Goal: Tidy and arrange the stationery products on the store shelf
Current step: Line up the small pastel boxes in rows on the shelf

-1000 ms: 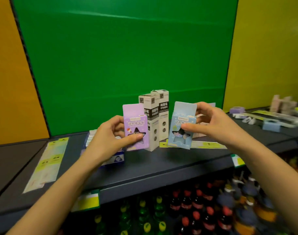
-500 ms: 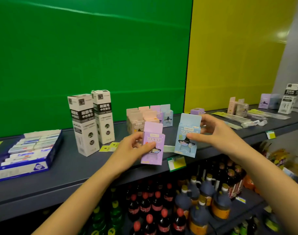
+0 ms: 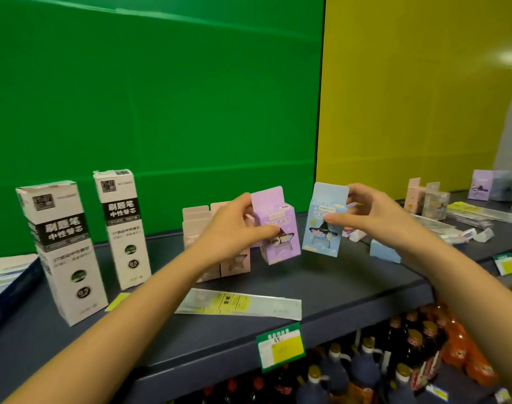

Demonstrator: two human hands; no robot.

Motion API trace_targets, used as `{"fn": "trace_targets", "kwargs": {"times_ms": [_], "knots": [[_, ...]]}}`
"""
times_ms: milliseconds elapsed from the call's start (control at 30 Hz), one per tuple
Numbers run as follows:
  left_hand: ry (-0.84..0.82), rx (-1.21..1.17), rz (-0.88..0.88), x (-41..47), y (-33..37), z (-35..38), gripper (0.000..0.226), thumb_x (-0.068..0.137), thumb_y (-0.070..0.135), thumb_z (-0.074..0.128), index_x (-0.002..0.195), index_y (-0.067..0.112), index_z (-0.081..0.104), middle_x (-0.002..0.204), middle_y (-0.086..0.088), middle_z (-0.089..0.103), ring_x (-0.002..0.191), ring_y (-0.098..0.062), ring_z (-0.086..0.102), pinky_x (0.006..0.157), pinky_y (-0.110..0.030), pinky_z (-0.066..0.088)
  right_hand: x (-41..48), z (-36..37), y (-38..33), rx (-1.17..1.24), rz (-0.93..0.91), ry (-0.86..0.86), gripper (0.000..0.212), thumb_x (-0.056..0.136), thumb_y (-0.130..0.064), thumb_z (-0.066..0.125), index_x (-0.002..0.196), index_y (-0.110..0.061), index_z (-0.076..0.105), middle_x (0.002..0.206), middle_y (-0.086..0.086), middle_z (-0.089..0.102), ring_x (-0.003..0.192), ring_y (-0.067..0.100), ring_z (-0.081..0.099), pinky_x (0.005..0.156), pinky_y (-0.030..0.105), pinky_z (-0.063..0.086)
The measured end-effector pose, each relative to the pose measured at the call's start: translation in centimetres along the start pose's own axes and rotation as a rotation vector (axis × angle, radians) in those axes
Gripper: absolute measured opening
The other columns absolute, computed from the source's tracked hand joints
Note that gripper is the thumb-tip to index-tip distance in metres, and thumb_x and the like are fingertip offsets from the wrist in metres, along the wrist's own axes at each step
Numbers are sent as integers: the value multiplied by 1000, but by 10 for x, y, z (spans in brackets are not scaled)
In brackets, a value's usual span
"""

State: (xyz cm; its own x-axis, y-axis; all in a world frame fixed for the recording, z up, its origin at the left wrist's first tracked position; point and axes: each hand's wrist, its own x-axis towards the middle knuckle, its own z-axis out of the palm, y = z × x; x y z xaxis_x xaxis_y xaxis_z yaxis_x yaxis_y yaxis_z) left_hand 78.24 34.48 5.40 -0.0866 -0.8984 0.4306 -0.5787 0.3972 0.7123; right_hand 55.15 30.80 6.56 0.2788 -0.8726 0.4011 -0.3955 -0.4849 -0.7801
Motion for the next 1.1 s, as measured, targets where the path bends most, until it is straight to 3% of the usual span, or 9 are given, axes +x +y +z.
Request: {"fn": "trace_targets", "kwargs": {"times_ms": [100,200,267,433,600,767,900,967,1100], "knots": [[22,103,-29,25,-1,-5,60,47,44,71,97,14,57,101,-6,71,83,-27,68,80,-42,51,24,3,6,12,13,-44,40,77,-15,71,112,-16,51,101,-3,61,93,23,63,76,34,54],[14,181,-53,43,-5,-8,46,58,26,81,95,5,63,86,-2,70,69,-22,64,69,-27,50,47,6,11,-21,-24,-126,42,76,-12,71,111,-13,49,95,-5,60,82,13,63,67,18,53],[12,223,-62,51,-5,-10,32,63,20,82,88,6,66,73,3,65,61,-12,53,55,-16,39,60,6,13,-28,-57,-176,42,76,-12,72,111,-10,49,91,-8,61,77,7,60,59,9,49],[80,208,-127,69,-7,-13,31,61,18,84,83,12,64,80,-1,63,58,-8,47,59,-23,36,87,5,25,-43,-94,-292,44,72,-15,76,109,-10,53,96,3,67,78,14,59,66,22,50],[74,224,-197,75,-8,-11,36,61,19,84,81,8,58,72,-1,59,66,-16,49,65,-29,36,108,7,36,-111,-142,-372,42,67,-19,80,102,-15,56,92,-2,64,77,13,63,79,33,51],[105,333,-251,72,-17,-1,43,61,24,85,85,-1,59,72,-1,58,63,-14,47,62,-27,37,117,20,52,-137,-196,-434,43,68,-21,80,100,-19,52,93,-6,60,76,8,63,73,26,52],[112,540,-287,72,-21,0,37,61,33,84,79,10,61,68,6,59,62,-11,51,57,-24,40,121,31,62,-130,-235,-431,46,66,-22,81,99,-21,48,98,-1,58,77,14,63,68,23,50],[98,644,-282,73,-20,0,35,60,37,83,78,18,59,69,10,59,69,-13,55,63,-26,41,122,33,66,-119,-250,-426,46,65,-21,82,96,-22,47,95,-3,57,76,14,62,66,21,49],[29,855,-238,75,-21,3,45,64,43,78,99,21,58,92,6,63,95,-20,58,84,-33,34,125,36,69,-114,-279,-417,47,66,-20,81,98,-21,46,94,-5,56,80,15,64,68,20,52]]}}
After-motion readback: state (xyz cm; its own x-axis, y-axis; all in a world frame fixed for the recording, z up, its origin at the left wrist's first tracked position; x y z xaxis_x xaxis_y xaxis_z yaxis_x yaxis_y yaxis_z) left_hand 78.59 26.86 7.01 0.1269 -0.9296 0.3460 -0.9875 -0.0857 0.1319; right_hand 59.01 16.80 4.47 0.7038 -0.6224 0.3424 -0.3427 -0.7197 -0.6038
